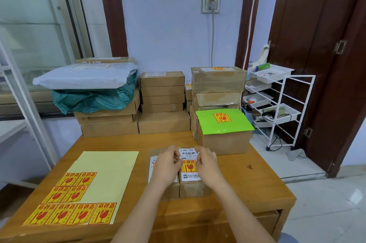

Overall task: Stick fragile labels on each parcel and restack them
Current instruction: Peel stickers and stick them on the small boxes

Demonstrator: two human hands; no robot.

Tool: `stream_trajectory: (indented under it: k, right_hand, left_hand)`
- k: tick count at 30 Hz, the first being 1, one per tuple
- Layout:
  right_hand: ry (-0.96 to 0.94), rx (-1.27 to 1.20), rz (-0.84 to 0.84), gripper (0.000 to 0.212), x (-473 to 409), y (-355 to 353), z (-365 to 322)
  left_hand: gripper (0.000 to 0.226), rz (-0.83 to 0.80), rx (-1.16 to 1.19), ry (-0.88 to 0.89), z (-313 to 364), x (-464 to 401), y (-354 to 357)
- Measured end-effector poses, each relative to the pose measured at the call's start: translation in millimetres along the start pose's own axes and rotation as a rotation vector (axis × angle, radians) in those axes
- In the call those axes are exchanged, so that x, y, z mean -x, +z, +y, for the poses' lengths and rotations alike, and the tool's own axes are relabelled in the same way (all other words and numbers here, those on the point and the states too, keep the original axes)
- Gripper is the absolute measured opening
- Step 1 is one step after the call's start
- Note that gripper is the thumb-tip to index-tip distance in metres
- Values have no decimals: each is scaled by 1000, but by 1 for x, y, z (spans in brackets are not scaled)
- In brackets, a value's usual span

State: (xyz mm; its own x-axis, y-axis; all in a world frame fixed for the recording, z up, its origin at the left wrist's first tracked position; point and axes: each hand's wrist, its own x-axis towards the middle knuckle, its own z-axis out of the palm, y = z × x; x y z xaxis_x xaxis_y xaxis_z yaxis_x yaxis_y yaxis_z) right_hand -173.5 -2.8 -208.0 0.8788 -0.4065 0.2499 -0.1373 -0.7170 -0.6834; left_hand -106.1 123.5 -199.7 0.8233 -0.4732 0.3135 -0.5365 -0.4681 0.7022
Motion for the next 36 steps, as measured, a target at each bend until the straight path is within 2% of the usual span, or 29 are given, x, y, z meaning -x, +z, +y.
stream_trajectory:
  k: [3, 5, 8, 14, 20, 29, 36]
  right_hand:
    - [-5, -14, -22, 44, 1, -2, 1]
    - [-17, -49, -52, 42, 1, -5, 2]
    - [-24, -161, -26, 38, 3, -9, 4]
    - [82, -376, 156, 31, 14, -4, 13]
    - [249, -653, 89, 29, 24, 7, 25]
    - [194, -737, 55, 24, 35, 6, 23]
    - [184, -758, 75, 25, 38, 4, 27]
  left_hand:
    - [10, 29, 315, -61, 7, 5, -20]
    - [9, 119, 509, -80, 10, 10, -40]
    - [10, 283, 624, -78, 5, 18, -65]
    - [9, 417, 598, -272, -37, 38, -58]
    - [17, 305, 685, -403, -33, 56, -30]
    - [18, 249, 618, -338, -26, 67, -24]
    - [11, 284, 638, -338, -36, 67, -25]
